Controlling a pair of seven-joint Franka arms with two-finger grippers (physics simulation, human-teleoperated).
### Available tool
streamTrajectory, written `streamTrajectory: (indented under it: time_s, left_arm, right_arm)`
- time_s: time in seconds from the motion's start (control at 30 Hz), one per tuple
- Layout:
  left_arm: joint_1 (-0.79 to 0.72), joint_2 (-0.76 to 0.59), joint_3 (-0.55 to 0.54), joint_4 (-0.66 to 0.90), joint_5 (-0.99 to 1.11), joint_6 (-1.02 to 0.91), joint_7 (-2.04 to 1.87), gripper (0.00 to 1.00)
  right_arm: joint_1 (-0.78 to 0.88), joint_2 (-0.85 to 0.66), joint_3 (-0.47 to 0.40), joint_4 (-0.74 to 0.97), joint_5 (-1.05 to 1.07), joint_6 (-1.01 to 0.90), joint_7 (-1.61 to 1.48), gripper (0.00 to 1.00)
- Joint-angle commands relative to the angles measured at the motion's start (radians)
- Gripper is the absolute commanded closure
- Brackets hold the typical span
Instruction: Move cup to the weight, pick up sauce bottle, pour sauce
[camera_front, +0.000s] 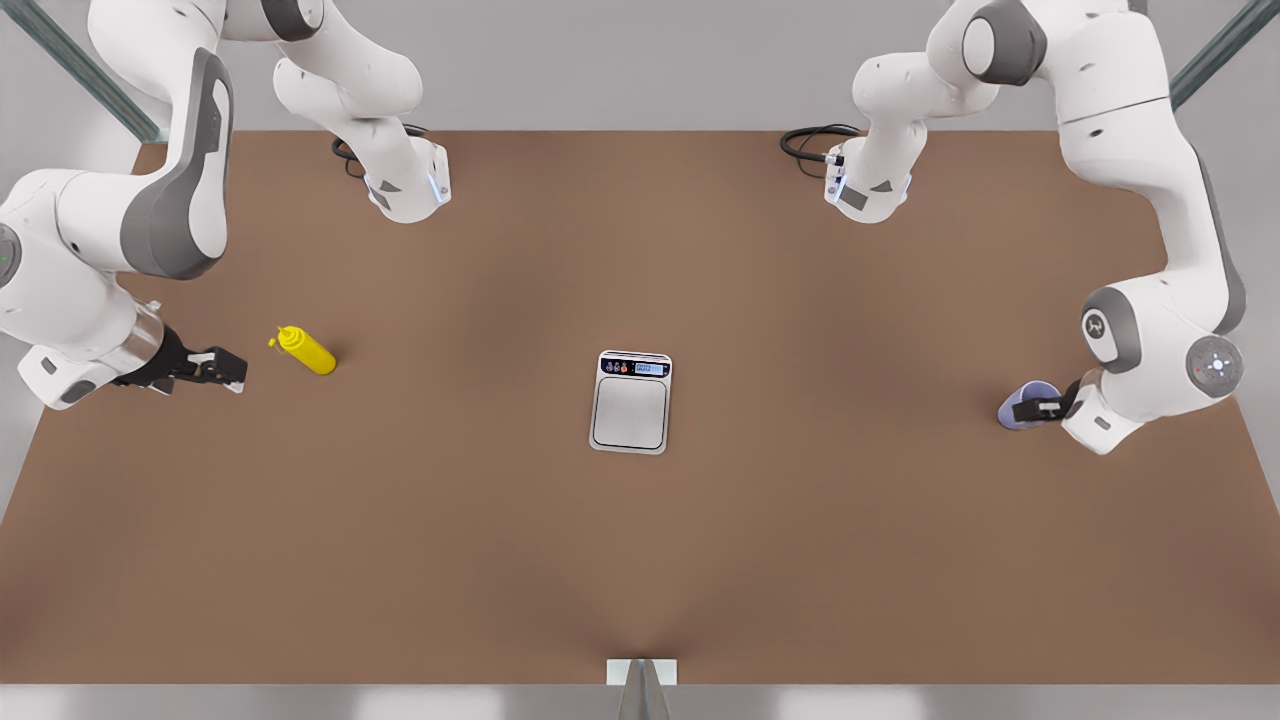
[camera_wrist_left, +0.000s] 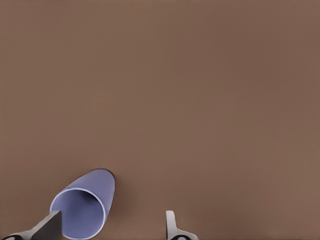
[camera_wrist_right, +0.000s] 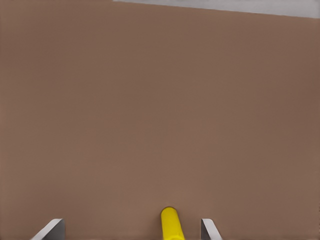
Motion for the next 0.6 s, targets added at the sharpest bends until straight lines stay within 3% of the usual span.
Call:
streamTrajectory:
  time_s: [0.0,0.4,0.5,0.57]
  left_arm:
    - [-0.001,0.000,0.001,-0.008,-0.008,0.011,0.000,0.00]
    - [-0.001,0.004,0.024,-0.160,-0.008,0.202,0.012,0.00]
    - [0.001,0.010,0.036,-0.171,-0.008,0.210,0.012,0.00]
    - [0.001,0.015,0.036,-0.174,-0.008,0.213,0.012,0.00]
  right_arm:
    - [0.000,0.000,0.000,0.000,0.000,0.000,0.000,0.00]
    - [-0.011,0.011,-0.002,-0.003,0.000,-0.014,-0.017,0.00]
    - [-0.071,0.000,-0.002,-0.044,0.086,-0.035,-0.320,0.00]
    - [-0.129,-0.043,-0.002,-0.152,0.146,0.050,-0.596,0.00]
